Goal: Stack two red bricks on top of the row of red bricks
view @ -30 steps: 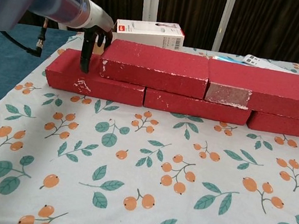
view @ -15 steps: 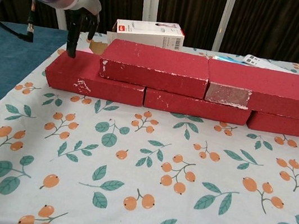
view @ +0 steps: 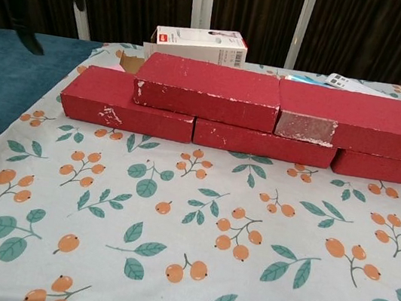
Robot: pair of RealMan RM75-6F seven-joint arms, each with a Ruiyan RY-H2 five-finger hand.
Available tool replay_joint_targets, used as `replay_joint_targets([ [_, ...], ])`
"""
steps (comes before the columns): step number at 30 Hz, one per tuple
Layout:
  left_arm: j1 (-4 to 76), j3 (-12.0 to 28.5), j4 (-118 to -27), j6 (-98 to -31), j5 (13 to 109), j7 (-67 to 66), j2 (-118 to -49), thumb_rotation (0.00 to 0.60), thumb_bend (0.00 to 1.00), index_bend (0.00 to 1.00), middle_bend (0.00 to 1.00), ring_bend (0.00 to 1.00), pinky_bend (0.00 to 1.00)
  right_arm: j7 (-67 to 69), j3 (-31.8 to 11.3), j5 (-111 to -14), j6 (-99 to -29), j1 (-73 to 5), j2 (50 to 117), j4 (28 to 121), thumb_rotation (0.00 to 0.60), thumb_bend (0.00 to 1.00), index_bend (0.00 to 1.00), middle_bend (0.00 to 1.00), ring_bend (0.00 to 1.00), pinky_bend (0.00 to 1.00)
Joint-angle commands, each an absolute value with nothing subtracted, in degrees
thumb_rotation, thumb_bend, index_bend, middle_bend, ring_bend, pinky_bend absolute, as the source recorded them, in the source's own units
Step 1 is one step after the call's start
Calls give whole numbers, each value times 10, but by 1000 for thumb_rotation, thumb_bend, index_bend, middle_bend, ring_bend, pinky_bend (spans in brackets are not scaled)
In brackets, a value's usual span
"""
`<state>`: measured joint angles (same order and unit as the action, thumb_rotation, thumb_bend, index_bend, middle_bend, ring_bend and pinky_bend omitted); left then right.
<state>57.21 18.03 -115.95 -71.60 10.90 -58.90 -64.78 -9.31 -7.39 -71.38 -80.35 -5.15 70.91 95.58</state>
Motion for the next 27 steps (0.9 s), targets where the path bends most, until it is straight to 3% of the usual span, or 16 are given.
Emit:
replay_joint_targets([
  [1,368,65,-1242,-829,405,-398,-571,600,0,169,87,0,123,-88,-70,-724,-806,-51,706,957,600,19,0,0,0,0],
  [6,254,-22,-1174,-897,598,-263,-591,600,0,168,82,0,122,-81,-65,-740,-810,-49,701,957,600,19,0,0,0,0],
  [11,191,-65,-1098,-937,693,-178,-611,600,0,168,81,0,119,-78,-63,-747,-813,-48,698,958,600,19,0,0,0,0],
  [19,126,-90,-1014,-966,751,-92,-644,600,0,170,86,0,112,-79,-58,-762,-819,-46,690,962,600,19,0,0,0,0],
  [27,101,-93,-1004,-986,810,-65,-641,600,0,170,92,0,112,-71,-52,-788,-832,-43,684,967,600,19,0,0,0,0],
])
